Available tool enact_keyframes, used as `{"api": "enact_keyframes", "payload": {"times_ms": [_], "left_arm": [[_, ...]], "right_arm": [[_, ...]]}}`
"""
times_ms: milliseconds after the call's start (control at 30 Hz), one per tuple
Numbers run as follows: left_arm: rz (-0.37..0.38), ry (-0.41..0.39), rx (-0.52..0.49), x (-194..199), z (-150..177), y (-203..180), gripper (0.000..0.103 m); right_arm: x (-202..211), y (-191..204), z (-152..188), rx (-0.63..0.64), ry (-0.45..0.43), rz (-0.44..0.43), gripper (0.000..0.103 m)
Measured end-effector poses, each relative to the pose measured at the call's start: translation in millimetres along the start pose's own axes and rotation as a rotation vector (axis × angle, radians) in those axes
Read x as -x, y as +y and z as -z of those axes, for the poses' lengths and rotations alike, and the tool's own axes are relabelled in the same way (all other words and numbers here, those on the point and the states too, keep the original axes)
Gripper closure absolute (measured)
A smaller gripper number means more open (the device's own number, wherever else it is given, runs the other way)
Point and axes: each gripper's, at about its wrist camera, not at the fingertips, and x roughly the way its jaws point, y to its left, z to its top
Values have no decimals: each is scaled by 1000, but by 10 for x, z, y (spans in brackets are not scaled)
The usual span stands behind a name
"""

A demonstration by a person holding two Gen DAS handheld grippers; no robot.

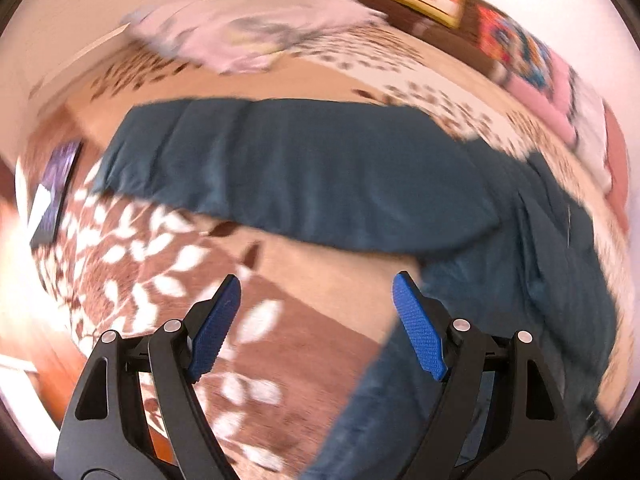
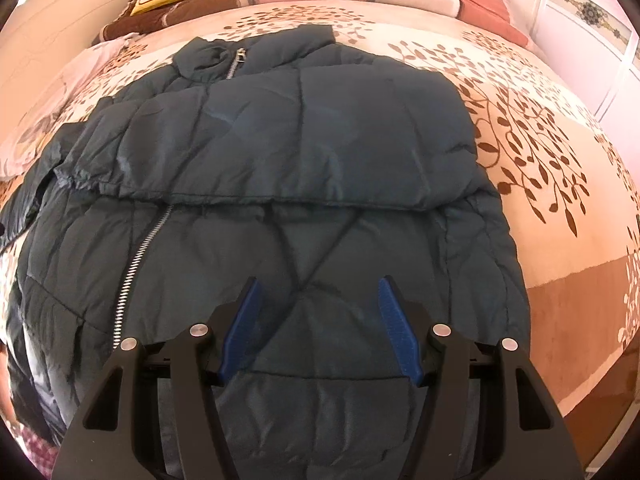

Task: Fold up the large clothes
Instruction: 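Move the left tool to the other sleeve and grasp its cuff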

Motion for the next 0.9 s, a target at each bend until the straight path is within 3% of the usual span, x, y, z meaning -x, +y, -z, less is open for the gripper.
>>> {"api": "enact_keyframes", "payload": {"times_ms": [267, 500, 600, 700, 800, 900], "left_arm": [[116, 24, 315, -291, -280, 894, 30], [180, 69, 430, -657, -414, 1138, 44], [186, 40, 459, -732, -482, 1162, 48], [180, 23, 484, -793, -568, 1205, 60], [143, 28, 517, -878, -619, 1291, 88], [144, 3, 513, -838, -661, 1292, 98]], "right_arm": [[51, 137, -9, 1, 23, -41, 42], [17, 199, -8, 26, 38, -23, 42], [2, 207, -10, 32, 40, -13, 42], [-22, 214, -20, 30, 44, -10, 42], [-29, 224, -30, 33, 43, -13, 42], [-18, 243, -31, 42, 39, -12, 42]]}}
